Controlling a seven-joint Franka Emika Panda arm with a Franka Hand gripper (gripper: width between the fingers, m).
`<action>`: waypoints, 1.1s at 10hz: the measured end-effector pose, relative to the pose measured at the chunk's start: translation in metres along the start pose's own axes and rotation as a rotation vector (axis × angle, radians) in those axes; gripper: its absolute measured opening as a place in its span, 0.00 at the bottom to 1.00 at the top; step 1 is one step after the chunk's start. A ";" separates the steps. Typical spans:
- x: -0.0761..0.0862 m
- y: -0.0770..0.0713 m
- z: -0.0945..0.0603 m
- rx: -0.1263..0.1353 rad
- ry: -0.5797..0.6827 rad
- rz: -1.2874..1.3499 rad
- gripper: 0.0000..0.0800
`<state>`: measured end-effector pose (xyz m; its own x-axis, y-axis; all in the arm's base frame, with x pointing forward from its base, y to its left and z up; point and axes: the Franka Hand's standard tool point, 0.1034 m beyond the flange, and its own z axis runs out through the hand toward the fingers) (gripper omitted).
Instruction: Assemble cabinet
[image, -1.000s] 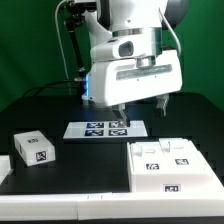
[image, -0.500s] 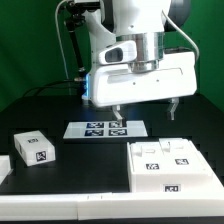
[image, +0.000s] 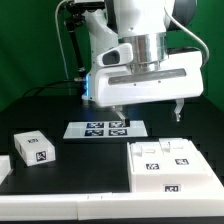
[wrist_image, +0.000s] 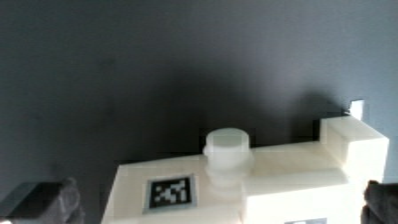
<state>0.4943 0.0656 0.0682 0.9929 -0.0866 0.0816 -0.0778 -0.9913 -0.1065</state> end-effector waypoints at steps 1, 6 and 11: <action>-0.001 0.001 0.010 0.004 0.004 -0.011 1.00; -0.002 -0.012 0.041 0.023 0.017 -0.038 1.00; 0.001 -0.008 0.050 0.023 0.026 -0.098 1.00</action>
Offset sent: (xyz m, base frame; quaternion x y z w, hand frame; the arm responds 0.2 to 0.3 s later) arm 0.0084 0.0105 -0.0229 -0.0254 0.0310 -0.0044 0.9992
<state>0.5006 0.0782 0.0194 0.9930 0.0075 0.1179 0.0217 -0.9926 -0.1193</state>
